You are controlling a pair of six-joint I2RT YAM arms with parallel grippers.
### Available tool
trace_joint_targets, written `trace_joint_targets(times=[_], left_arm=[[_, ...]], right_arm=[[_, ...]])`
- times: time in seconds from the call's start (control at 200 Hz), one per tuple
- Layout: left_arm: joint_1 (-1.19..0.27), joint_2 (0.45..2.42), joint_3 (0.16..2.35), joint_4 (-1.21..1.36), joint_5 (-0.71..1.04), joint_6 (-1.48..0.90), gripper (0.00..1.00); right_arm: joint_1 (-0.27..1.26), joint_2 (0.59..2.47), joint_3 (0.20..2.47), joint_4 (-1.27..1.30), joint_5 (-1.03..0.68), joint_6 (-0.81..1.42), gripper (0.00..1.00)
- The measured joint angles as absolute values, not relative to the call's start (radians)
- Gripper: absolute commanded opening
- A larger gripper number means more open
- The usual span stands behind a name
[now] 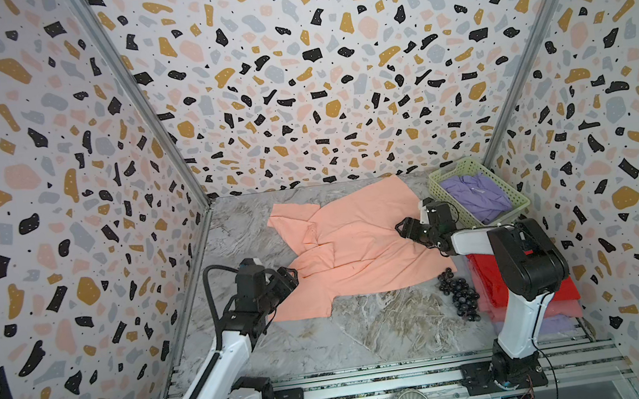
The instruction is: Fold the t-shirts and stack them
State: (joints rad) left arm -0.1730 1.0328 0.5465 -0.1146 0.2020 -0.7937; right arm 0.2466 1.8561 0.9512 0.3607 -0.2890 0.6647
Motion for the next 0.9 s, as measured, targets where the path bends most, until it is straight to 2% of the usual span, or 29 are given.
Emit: trace_joint_targets(times=[0.29, 0.471, 0.726, 0.811, 0.901], left_arm=[[-0.22, 1.405, 0.731, -0.003, 0.222, -0.664, 0.81], [-0.221, 1.584, 0.886, -0.08, 0.156, -0.482, 0.73], [-0.221, 1.674, 0.918, -0.106, 0.09, -0.34, 0.74], [-0.221, 1.718, 0.945, -0.105, 0.096, -0.307, 0.65], [-0.221, 1.761, 0.974, -0.104, 0.112, -0.294, 0.38]], right_arm=[[0.29, 1.843, 1.105, 0.348, -0.337, 0.604, 0.78], [0.309, 1.903, 1.183, 0.35, -0.366, 0.558, 0.78], [0.32, 2.013, 1.225, 0.322, -0.422, 0.513, 0.78], [0.323, 2.037, 1.24, 0.316, -0.439, 0.51, 0.78], [0.328, 2.053, 1.253, 0.31, -0.448, 0.511, 0.78]])
